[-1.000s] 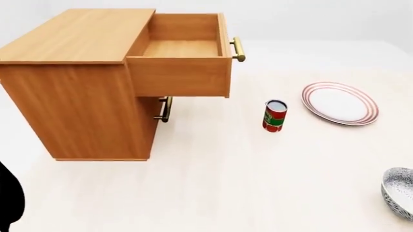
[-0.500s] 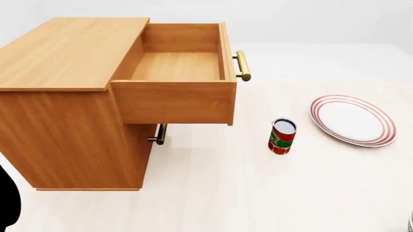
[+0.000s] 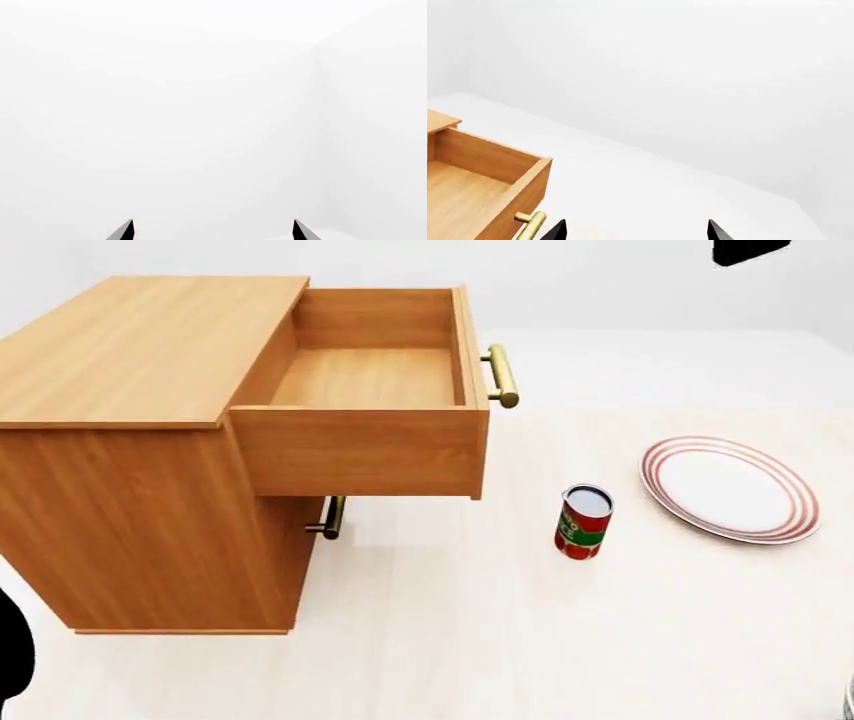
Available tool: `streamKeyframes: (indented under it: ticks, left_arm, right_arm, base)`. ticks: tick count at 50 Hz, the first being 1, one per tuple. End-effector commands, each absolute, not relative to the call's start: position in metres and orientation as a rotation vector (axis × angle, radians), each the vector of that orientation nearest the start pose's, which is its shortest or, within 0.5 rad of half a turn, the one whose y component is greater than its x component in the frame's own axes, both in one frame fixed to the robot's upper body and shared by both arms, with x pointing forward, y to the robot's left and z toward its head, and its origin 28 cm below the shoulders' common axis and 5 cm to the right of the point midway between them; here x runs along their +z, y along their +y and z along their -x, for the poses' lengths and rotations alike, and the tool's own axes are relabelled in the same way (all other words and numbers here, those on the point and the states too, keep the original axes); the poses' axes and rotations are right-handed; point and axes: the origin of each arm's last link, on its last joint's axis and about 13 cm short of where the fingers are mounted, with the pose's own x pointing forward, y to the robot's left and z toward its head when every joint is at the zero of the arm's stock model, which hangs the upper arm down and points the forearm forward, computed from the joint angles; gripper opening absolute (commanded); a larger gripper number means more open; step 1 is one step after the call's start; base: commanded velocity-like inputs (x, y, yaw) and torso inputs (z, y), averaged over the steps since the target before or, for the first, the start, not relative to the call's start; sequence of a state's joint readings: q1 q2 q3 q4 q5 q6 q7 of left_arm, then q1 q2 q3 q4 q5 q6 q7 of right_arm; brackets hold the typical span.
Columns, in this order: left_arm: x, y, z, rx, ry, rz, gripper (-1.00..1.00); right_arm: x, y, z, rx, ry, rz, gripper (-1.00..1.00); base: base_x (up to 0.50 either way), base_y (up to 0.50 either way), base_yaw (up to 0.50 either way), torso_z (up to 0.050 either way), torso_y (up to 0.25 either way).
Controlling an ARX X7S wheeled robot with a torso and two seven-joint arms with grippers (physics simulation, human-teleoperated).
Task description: Put the bowl in the top drawer of the cabinet.
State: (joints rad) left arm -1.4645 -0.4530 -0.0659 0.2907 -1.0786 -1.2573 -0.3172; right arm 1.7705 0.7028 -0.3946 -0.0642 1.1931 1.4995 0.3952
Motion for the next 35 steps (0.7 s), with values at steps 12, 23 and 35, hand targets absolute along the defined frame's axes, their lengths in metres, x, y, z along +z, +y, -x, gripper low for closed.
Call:
streamKeyframes:
  ticks: [12,23,35]
  left_arm:
    - [0.416,0.265,-0.241,-0.337,-0.482,0.054,1.00]
    - [0.417,0.265,-0.241,-0.333,-0.486,0.054,1.00]
    - [0.415,0.267,-0.243,-0.327,-0.487,0.058,1.00]
  right_arm:
    - [0.393,-0.238,-0.223,-0.005,0.507,0.553,1.00]
    - [0.350,-0.265,-0.207,-0.039,0.736,0.578,1.00]
    - [0.316,-0.290,-0.191,-0.064,0.883,0.569,1.00]
  base:
    - [0.00,0.00,0.00,0.000,0.000]
    - [0.00,0.00,0.00,0.000,0.000]
    - [0.00,0.00,0.00,0.000,0.000]
